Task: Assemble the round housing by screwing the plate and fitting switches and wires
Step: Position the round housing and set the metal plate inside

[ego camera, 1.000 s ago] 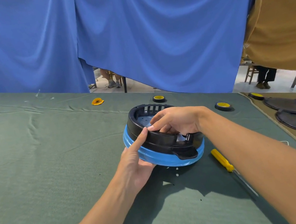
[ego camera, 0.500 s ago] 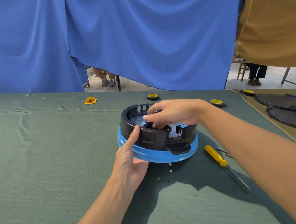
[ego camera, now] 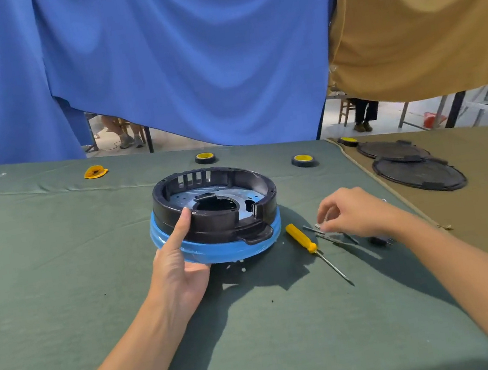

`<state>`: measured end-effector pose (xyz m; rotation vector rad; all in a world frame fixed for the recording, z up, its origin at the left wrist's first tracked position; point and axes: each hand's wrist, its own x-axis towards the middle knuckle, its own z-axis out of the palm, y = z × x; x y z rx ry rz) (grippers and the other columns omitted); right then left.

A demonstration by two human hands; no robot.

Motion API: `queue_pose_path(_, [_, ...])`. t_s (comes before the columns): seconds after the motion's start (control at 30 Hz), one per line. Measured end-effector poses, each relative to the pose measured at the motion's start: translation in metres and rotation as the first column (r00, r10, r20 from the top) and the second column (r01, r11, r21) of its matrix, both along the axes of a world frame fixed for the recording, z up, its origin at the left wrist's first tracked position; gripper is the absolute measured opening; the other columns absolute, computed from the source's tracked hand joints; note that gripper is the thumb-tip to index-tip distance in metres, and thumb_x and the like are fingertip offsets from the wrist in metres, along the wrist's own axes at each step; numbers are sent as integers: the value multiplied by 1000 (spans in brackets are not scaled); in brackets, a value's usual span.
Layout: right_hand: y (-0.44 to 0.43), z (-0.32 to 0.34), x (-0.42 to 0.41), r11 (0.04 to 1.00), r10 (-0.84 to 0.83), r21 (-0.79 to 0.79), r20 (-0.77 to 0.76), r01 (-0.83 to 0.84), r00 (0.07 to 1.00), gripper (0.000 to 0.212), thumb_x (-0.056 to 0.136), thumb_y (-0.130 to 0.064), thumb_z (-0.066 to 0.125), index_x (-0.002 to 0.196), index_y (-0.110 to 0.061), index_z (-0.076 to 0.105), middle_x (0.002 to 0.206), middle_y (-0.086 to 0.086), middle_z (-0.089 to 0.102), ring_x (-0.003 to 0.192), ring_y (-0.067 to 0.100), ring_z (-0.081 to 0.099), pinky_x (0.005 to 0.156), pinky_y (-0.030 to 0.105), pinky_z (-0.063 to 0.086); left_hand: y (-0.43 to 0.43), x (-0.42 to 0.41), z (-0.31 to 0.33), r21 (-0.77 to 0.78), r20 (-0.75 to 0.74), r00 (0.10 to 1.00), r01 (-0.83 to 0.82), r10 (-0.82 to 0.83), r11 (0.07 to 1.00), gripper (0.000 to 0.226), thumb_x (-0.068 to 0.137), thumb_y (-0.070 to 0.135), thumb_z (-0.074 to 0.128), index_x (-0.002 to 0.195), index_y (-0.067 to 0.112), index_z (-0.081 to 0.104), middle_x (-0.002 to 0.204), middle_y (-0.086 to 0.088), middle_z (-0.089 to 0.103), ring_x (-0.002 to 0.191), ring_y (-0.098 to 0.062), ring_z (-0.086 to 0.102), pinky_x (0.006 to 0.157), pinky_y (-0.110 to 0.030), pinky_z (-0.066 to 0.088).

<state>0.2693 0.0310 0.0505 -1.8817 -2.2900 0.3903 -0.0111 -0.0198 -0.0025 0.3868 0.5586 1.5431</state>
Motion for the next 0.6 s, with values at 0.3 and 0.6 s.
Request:
queue_pose_path(0.3, [1, -29, -5, 983, -20, 181, 195, -16, 981, 23, 91, -40, 62, 96, -20, 72, 100, 3, 70, 95, 22, 62, 82, 36, 52, -5, 10, 9, -46, -9, 997, -76, 76, 996, 55, 70, 17, 82, 122, 12, 66, 115, -13, 72, 105, -30, 70, 100, -49, 49])
queue_pose_path(0.6, [4, -32, -10, 975, -35, 221, 279, -28, 960, 22, 99, -34, 46, 97, -17, 61, 103, 4, 59, 101, 24, 54, 83, 42, 49, -11, 10, 16, -128, -135, 980, -164, 147, 978, 51, 73, 18, 82, 120, 10, 65, 106, -13, 75, 97, -32, 73, 90, -54, 56])
